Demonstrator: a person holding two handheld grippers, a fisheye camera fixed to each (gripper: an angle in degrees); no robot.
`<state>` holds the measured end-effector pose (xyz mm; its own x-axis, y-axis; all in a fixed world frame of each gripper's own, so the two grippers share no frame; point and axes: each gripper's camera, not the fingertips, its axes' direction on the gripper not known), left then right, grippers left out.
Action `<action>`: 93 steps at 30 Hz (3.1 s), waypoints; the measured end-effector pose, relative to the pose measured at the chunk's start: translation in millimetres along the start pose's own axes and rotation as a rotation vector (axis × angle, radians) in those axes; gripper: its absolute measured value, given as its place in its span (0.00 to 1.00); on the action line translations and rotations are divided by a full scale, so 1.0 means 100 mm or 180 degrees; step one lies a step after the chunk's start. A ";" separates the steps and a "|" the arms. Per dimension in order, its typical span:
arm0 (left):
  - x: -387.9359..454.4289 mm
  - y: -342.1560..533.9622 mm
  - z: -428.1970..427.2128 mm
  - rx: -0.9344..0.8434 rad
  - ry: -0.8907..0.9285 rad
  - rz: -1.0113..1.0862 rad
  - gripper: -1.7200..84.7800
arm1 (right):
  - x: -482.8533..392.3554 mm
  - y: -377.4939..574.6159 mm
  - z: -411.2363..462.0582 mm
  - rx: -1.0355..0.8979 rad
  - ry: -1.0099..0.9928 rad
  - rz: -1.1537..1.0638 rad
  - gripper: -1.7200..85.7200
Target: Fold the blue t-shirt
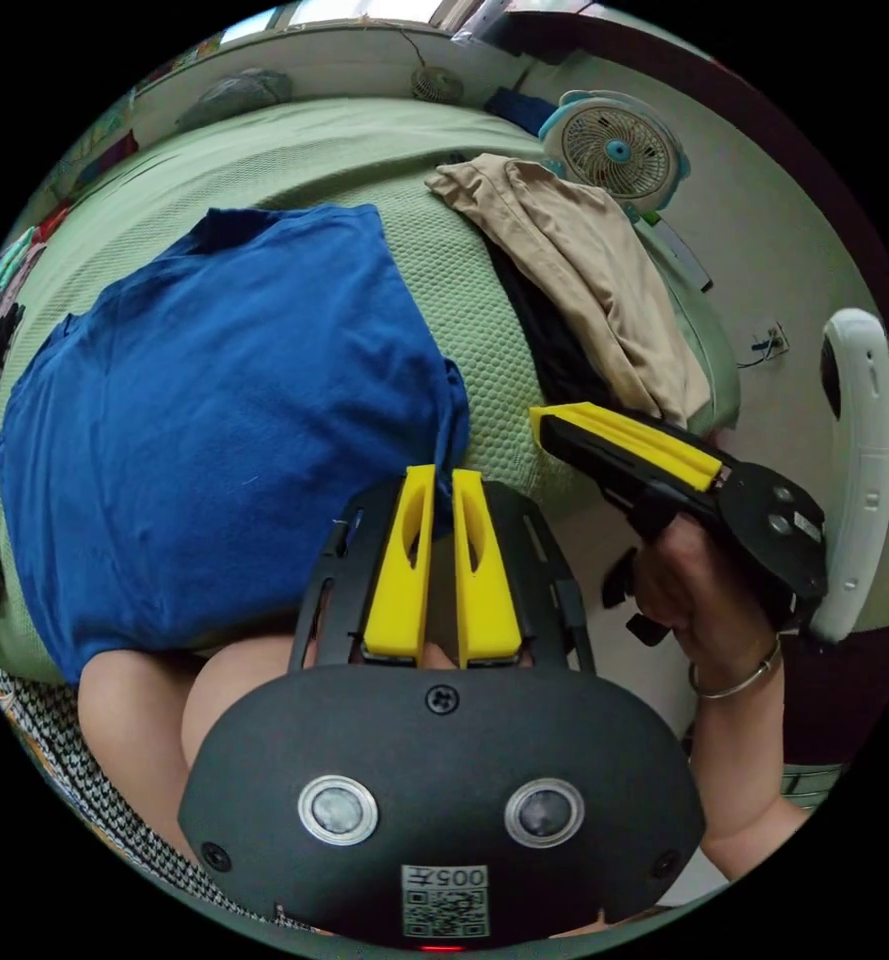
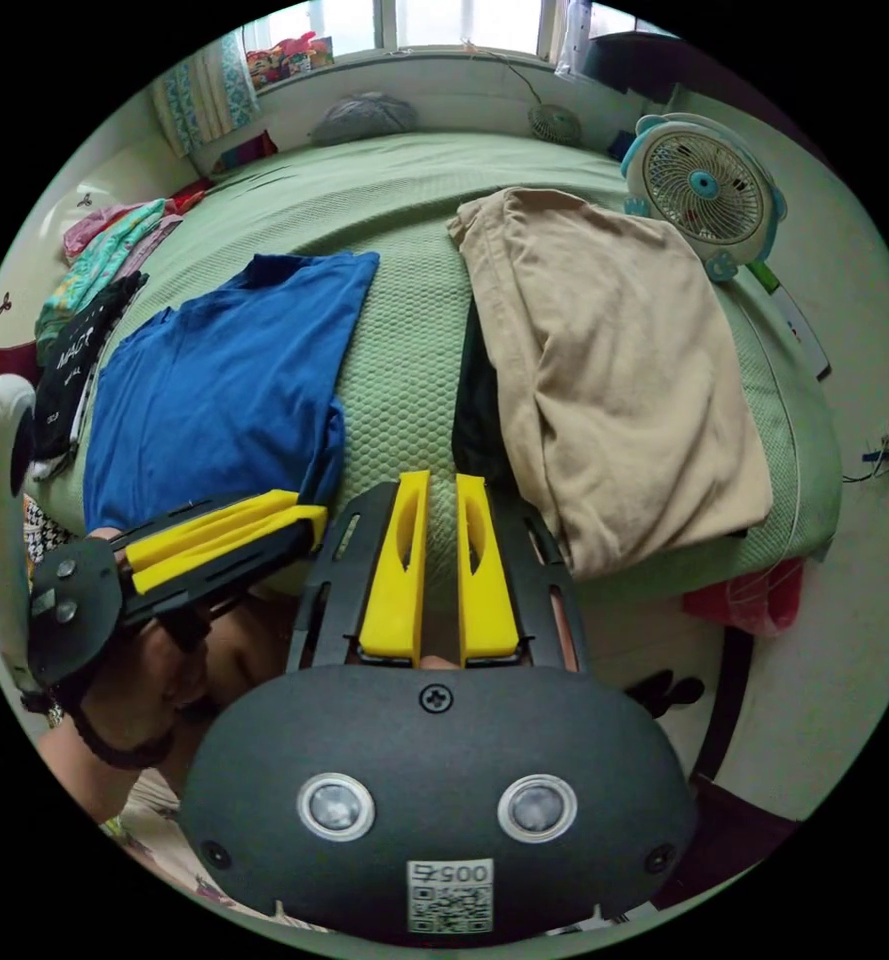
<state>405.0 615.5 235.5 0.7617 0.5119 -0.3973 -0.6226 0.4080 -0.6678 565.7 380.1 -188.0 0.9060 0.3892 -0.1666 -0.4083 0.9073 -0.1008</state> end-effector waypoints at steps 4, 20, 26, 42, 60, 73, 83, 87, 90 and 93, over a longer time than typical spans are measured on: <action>-0.10 0.03 -0.08 -0.0064 0.0220 -0.0033 0.06 | 0.04 -0.06 0.02 -0.0068 0.0060 -0.0015 0.06; -0.45 0.32 -0.41 0.0099 0.0434 -0.0220 0.05 | 0.04 -0.96 -0.14 0.0013 -0.0941 0.0123 0.10; -0.53 0.40 -0.52 0.0078 0.0417 -0.0172 0.06 | 0.12 -1.31 0.20 -0.0234 -0.1152 0.0327 0.10; -0.82 0.68 -0.96 0.0107 0.0602 -0.0177 0.06 | -0.09 -1.70 0.56 -0.0346 -0.1111 0.0388 0.07; -1.43 1.34 -2.19 0.0424 0.0138 -0.0159 0.06 | -1.25 -1.65 -0.30 0.0027 -0.0763 -0.0043 0.04; -2.44 2.13 -3.07 0.0580 -0.0219 -0.0647 0.06 | -3.27 -1.45 -0.68 0.0110 -0.0743 -0.0738 0.04; -3.47 2.38 -3.07 0.0155 -0.0472 -0.1253 0.06 | -4.72 -1.33 -0.20 -0.0285 -0.0789 -0.1185 0.08; -3.77 2.45 -2.96 0.0072 -0.0269 -0.1411 0.05 | -4.60 -1.21 -0.33 0.0092 -0.0664 -0.1258 0.08; -3.80 2.47 -3.00 0.0111 -0.0333 -0.1314 0.05 | -4.27 -1.21 -0.37 0.0444 -0.0377 -0.1199 0.09; -3.81 2.48 -3.04 0.0135 -0.0408 -0.1256 0.05 | -3.86 -1.37 -0.22 0.0268 -0.0484 -0.0916 0.10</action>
<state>15.1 292.4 29.9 0.9164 0.3990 -0.0328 -0.2964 0.6210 -0.7256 269.1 102.5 -131.2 0.9916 0.1289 0.0059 -0.1285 0.9909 -0.0401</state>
